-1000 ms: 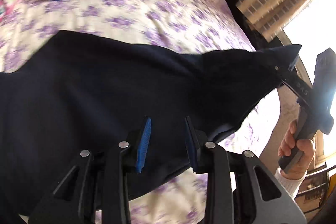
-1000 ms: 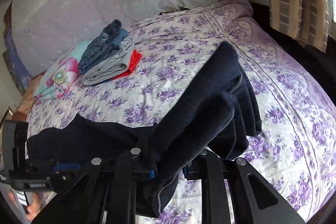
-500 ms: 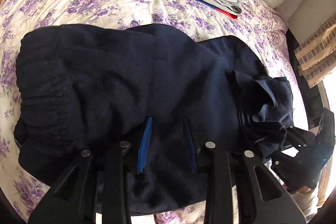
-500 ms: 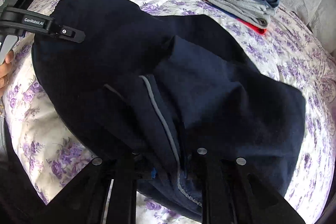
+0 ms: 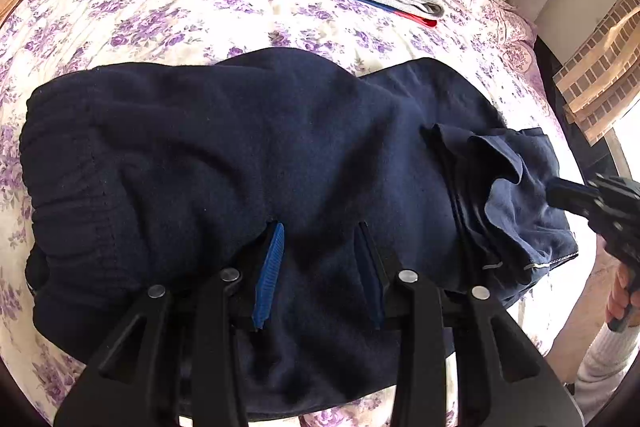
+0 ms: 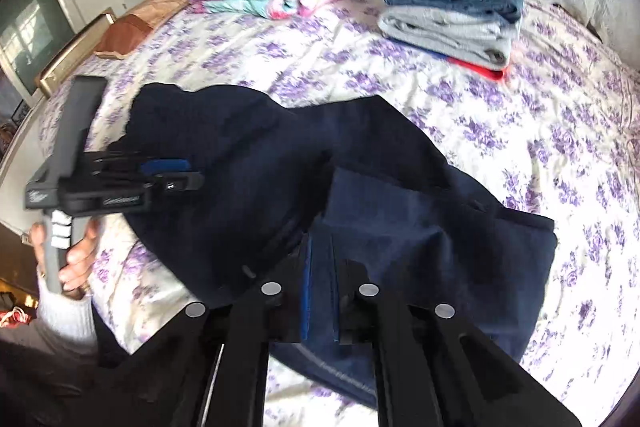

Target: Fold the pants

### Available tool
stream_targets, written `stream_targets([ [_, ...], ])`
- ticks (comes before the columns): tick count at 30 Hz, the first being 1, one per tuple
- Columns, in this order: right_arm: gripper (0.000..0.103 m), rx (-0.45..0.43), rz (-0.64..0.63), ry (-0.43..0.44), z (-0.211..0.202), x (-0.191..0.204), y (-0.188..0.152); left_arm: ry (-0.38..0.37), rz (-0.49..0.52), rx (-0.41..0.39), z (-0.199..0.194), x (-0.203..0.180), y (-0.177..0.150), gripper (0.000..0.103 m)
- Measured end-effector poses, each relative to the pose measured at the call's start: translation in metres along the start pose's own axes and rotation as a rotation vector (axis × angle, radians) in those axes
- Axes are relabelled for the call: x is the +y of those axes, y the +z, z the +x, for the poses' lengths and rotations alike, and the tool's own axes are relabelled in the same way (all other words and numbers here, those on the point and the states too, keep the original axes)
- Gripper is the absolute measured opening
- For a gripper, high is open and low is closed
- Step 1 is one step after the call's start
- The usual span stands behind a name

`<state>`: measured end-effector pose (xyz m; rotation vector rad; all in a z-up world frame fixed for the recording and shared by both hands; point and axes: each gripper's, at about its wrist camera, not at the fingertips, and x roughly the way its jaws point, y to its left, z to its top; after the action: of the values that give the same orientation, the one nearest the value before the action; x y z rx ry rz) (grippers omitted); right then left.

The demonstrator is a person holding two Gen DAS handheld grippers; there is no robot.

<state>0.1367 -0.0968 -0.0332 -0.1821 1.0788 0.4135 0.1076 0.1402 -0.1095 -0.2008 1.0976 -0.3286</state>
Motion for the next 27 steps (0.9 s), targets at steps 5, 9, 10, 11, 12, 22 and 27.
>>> stream_targets([
  [5,0.006,0.092,0.101,-0.099,0.078,-0.041,0.022,-0.003,0.016,0.004,0.002,0.0,0.001,0.036],
  [9,0.008,0.072,0.127,-0.086,0.079,-0.045,0.026,0.004,0.038,0.009,0.004,-0.001,0.002,0.036],
  [10,0.008,0.076,0.142,-0.06,0.074,-0.047,0.026,0.002,0.038,0.009,0.004,0.0,0.002,0.036],
  [11,0.008,0.071,0.164,-0.027,0.067,-0.05,0.025,-0.002,0.035,0.007,0.004,0.0,0.002,0.036],
  [12,0.008,0.05,0.187,0.007,0.055,-0.05,0.022,-0.007,0.031,0.004,0.003,0.001,0.002,0.036],
  [22,0.066,-0.039,0.07,0.037,0.038,0.024,-0.071,-0.082,-0.084,-0.133,-0.077,0.024,-0.009,0.044],
  [27,0.068,-0.21,0.01,-0.051,0.011,0.053,-0.084,0.02,-0.205,-0.245,-0.145,0.053,-0.039,0.089],
])
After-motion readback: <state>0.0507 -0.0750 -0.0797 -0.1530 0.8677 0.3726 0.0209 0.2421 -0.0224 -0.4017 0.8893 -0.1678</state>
